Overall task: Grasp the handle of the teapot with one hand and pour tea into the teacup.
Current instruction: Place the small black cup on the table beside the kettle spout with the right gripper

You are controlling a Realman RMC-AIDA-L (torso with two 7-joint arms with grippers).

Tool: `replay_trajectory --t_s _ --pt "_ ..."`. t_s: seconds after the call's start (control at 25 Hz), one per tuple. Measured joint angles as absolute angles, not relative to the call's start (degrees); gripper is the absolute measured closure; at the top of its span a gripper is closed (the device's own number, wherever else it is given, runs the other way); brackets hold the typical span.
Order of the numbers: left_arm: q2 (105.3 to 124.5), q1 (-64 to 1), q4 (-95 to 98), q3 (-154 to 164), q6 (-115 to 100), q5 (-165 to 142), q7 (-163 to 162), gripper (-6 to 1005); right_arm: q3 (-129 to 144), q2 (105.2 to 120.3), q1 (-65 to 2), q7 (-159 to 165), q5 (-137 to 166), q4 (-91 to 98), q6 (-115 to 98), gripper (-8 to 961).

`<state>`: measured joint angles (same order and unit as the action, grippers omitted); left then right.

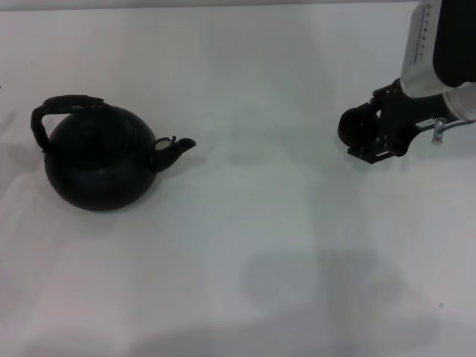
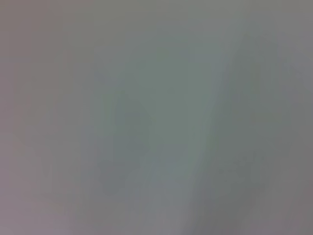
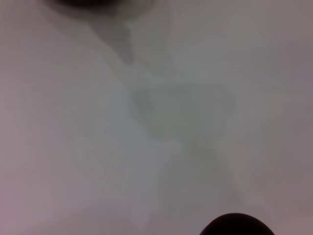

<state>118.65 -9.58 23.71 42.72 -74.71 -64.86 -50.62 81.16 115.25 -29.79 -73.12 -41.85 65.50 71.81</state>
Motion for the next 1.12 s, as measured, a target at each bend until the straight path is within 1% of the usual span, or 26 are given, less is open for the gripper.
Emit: replay_trajectory --t_s 0.56,1.12 --pt "118.56 -10.0 23.9 42.7 -74.6 -64.9 -50.6 305 87.6 115.37 -31.9 -72.0 -49.6 68.9 74.9 223" --pt "118.56 -11.0 23.6 42.7 -74.5 -64.9 -50.5 305 99.4 115.9 -36.2 -69.7 -53.8 65.3 66.3 222"
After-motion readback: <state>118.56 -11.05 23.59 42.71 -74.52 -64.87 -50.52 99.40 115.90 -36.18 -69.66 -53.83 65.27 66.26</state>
